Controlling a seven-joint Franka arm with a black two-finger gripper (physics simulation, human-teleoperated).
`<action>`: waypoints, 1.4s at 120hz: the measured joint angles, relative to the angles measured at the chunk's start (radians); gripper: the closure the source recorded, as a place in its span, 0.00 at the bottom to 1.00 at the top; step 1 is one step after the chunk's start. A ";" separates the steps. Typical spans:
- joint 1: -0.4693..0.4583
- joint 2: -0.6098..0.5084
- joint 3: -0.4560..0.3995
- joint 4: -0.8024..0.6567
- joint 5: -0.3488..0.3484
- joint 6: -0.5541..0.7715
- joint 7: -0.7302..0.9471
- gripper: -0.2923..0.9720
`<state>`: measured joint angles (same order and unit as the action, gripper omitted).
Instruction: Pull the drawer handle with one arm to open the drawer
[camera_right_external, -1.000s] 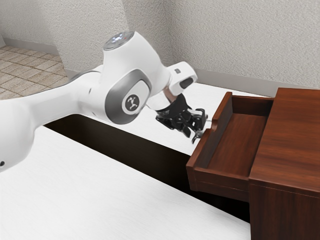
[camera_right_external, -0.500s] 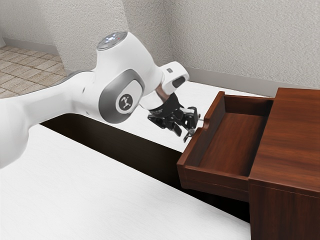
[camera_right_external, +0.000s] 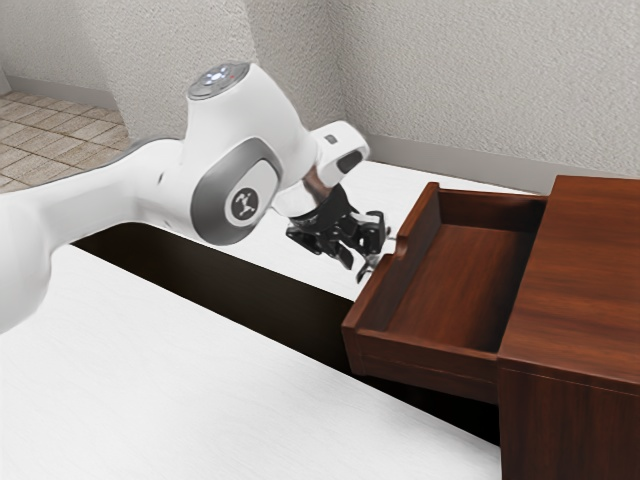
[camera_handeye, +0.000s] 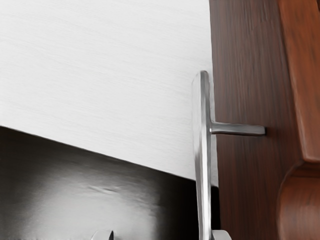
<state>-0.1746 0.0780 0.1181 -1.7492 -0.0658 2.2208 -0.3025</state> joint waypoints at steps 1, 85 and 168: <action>0.001 0.000 0.000 0.000 0.001 0.000 -0.001 0.63; 0.004 -0.213 -0.008 0.106 0.078 -0.176 -0.176 0.37; 0.051 -0.293 0.023 0.200 0.107 -0.860 -0.948 0.24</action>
<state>-0.1237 -0.2151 0.1412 -1.5491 0.0415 1.3608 -1.2501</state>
